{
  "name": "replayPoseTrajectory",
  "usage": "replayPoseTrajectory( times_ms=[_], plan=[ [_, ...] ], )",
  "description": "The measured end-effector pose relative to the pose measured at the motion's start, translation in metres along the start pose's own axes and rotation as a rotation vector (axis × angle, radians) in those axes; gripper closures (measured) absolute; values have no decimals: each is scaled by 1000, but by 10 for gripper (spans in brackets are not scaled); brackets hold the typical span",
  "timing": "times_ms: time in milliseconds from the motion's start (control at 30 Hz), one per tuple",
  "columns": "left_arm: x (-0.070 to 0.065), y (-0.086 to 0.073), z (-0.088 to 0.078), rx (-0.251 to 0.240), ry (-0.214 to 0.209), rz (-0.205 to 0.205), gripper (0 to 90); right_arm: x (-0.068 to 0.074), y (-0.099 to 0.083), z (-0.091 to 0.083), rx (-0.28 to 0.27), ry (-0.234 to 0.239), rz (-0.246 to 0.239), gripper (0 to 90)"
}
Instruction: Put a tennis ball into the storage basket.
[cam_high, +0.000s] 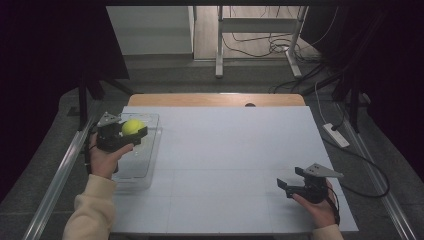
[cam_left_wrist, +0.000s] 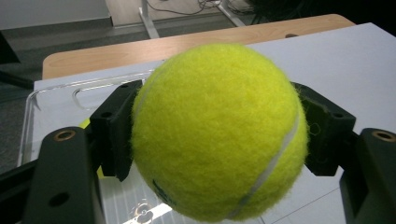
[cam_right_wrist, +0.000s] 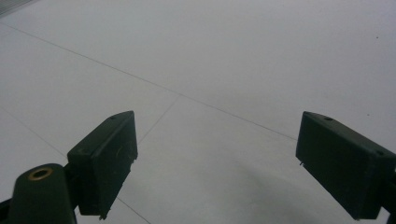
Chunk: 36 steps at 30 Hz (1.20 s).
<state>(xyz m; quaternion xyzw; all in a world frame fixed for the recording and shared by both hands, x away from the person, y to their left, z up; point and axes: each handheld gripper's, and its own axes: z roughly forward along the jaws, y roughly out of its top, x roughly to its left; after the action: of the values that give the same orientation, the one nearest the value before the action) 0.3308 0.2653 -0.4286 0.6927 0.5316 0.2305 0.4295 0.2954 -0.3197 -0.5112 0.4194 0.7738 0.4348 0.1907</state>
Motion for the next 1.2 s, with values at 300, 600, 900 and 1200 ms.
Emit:
replayPoseTrajectory(
  times_ms=[300, 600, 900, 1200],
  plan=[
    [11, -3, -2, 22, 30, -10, 266, 0, 0, 0, 0, 2, -1, 127],
    [22, -8, 1, 59, 66, -19, 266, 1, 1, 1, 3, 1, -3, 127],
    [33, -10, 4, 110, 96, -31, 266, 1, 0, 1, 1, 3, -4, 127],
    [38, -12, 12, 166, 104, -23, 266, 0, 0, 1, 3, 2, -1, 127]
  ],
)
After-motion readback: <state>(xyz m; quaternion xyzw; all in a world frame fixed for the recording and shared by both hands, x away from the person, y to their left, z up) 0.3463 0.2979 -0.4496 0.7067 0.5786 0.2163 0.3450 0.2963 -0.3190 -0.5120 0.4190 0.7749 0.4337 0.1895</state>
